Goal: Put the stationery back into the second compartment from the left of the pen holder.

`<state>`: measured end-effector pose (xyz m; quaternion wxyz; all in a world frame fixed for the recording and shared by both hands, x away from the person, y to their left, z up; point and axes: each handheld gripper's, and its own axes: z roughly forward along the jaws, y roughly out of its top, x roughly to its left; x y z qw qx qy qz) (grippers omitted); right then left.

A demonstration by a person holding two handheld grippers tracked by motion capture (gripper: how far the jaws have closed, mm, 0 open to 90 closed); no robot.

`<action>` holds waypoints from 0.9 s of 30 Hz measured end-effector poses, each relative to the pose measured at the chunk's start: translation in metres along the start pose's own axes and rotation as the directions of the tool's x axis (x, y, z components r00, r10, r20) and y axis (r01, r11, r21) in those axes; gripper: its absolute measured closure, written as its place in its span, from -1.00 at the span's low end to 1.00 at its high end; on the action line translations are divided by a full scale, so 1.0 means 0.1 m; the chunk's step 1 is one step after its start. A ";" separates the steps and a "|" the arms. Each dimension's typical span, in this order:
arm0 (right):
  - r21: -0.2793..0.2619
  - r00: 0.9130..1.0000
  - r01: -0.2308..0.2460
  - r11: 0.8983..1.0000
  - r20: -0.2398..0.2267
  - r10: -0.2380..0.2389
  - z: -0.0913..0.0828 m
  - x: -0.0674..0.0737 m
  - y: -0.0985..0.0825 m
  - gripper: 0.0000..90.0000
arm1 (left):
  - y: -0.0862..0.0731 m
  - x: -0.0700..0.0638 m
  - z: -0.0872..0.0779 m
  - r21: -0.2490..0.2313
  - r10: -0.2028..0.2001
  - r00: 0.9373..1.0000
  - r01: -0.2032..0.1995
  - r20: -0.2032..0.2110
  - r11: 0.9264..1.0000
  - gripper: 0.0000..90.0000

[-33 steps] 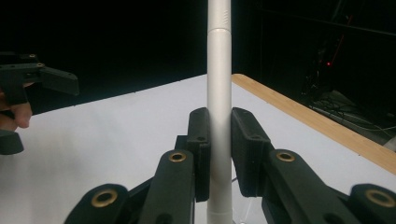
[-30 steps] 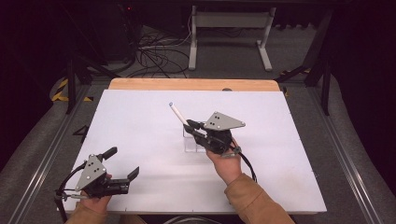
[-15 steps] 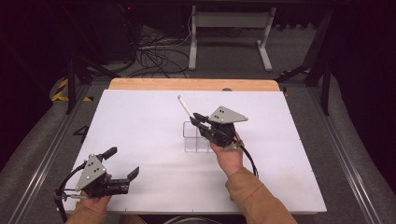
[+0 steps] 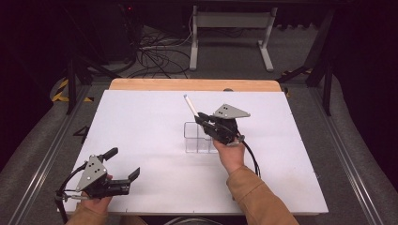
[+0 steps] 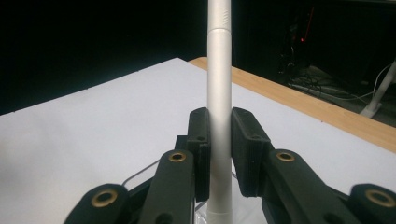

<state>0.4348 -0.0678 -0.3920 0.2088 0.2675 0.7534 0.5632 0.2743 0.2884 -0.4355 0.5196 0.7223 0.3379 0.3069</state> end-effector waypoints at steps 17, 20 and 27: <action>0.057 1.000 -0.014 0.998 -0.003 0.014 0.05 0.01 -0.09 0.75 | 0.00 0.00 0.00 -0.002 0.000 1.000 0.000 0.000 1.000 -0.93; 0.065 1.000 -0.026 0.998 -0.008 0.026 0.04 0.01 -0.11 0.75 | 0.00 0.00 0.00 -0.003 -0.001 1.000 0.001 -0.001 1.000 -0.93; 0.077 0.999 -0.034 0.996 -0.016 0.036 0.00 0.01 -0.16 0.74 | 0.00 -0.01 0.01 0.001 -0.004 1.000 0.004 0.002 1.000 -0.93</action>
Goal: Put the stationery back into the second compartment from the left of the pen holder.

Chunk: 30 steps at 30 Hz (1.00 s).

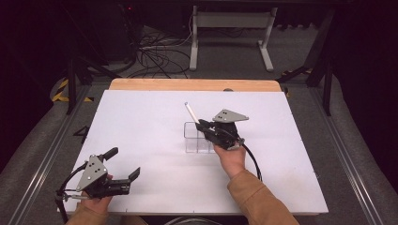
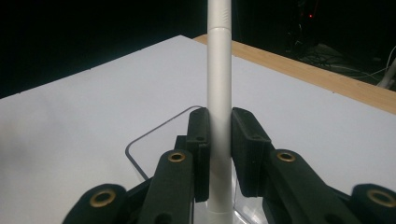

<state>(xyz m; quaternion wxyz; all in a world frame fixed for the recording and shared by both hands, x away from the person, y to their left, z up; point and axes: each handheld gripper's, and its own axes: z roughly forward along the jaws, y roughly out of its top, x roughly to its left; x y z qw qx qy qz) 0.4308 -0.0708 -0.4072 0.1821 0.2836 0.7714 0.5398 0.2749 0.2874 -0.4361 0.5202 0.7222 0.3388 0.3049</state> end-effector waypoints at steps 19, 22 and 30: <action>-0.004 0.996 0.056 0.998 0.073 -0.056 -0.15 0.05 -0.01 0.06 | 0.00 0.00 0.00 0.000 0.003 1.000 -0.003 -0.001 1.000 -0.93; -0.035 0.994 0.074 0.997 0.087 -0.070 -0.20 0.07 0.02 -0.24 | 0.00 0.00 0.01 0.001 -0.003 1.000 0.003 0.001 1.000 -0.93; -0.036 0.986 0.152 0.988 0.071 -0.149 -0.30 0.18 0.13 -0.59 | 0.00 0.00 0.01 0.002 -0.003 1.000 0.003 -0.001 1.000 -0.93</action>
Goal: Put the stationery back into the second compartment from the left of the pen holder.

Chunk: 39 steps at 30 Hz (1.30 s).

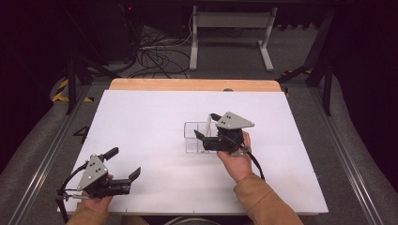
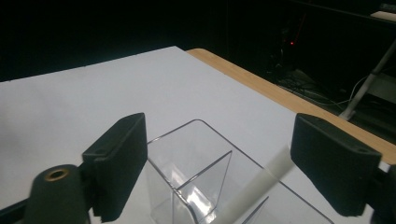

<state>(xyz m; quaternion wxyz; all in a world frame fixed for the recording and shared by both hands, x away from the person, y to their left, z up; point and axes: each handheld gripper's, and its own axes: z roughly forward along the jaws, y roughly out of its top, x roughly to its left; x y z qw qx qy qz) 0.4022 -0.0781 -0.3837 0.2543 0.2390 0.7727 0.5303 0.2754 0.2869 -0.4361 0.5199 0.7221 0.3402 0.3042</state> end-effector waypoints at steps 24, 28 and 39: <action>-0.032 0.998 0.052 0.998 -0.042 -0.054 -0.31 0.04 0.20 -0.72 | 0.01 0.00 -0.01 -0.008 0.001 1.000 -0.001 -0.009 1.000 -0.93; -0.044 0.997 0.050 0.998 -0.048 -0.052 -0.39 0.01 0.20 -0.77 | 0.00 0.00 -0.02 -0.009 -0.003 1.000 0.003 -0.009 1.000 -0.93; -0.050 0.996 0.040 0.998 -0.075 -0.044 -0.64 -0.10 0.16 -0.85 | 0.01 0.00 -0.01 -0.008 0.001 1.000 -0.001 -0.012 1.000 -0.93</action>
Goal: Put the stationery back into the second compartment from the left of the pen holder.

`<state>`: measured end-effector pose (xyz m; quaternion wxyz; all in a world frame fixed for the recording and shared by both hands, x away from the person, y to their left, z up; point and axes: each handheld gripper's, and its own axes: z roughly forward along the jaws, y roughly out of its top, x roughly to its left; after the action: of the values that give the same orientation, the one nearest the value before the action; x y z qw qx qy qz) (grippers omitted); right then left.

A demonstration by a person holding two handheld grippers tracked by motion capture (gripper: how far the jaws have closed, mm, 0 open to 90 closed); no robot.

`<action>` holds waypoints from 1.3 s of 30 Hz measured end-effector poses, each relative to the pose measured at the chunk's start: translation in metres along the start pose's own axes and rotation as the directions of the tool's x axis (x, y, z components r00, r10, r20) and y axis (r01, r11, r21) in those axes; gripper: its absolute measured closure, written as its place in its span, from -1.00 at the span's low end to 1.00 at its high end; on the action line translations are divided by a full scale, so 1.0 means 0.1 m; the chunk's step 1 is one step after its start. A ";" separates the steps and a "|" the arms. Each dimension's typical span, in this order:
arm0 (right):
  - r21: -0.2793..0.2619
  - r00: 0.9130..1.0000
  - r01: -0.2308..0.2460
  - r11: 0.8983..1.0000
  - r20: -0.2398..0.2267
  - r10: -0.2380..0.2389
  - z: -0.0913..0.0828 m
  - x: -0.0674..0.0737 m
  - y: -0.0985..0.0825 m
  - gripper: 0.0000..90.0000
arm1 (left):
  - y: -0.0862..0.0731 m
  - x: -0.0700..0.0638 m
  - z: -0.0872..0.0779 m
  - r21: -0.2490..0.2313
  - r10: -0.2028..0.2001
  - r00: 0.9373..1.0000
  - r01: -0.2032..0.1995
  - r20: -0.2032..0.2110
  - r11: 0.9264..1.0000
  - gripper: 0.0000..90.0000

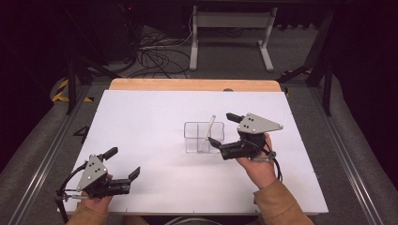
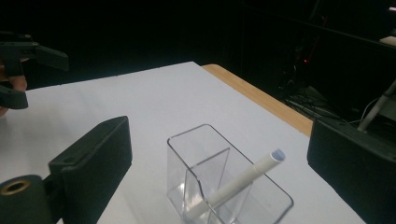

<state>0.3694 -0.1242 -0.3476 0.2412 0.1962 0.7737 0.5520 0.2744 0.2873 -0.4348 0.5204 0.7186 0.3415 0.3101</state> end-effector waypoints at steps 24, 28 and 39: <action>0.055 0.998 -0.065 0.996 0.017 0.064 -0.53 -0.15 -0.70 -0.99 | 0.01 -0.01 -0.02 -0.002 0.009 1.000 -0.009 -0.003 1.000 -0.92; 0.046 0.997 -0.078 0.996 0.032 0.076 -0.59 -0.19 -0.84 -1.00 | 0.01 -0.01 -0.01 0.000 0.007 1.000 -0.007 0.001 1.000 -0.92; 0.066 0.993 -0.116 0.991 0.012 0.115 -0.65 -0.21 -1.18 -1.00 | 0.00 -0.01 -0.01 0.004 0.007 1.000 -0.007 0.006 1.000 -0.92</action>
<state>0.3436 -0.2220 -0.4386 0.2055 0.2509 0.7781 0.5379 0.2735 0.2872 -0.4349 0.5190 0.7216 0.3381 0.3092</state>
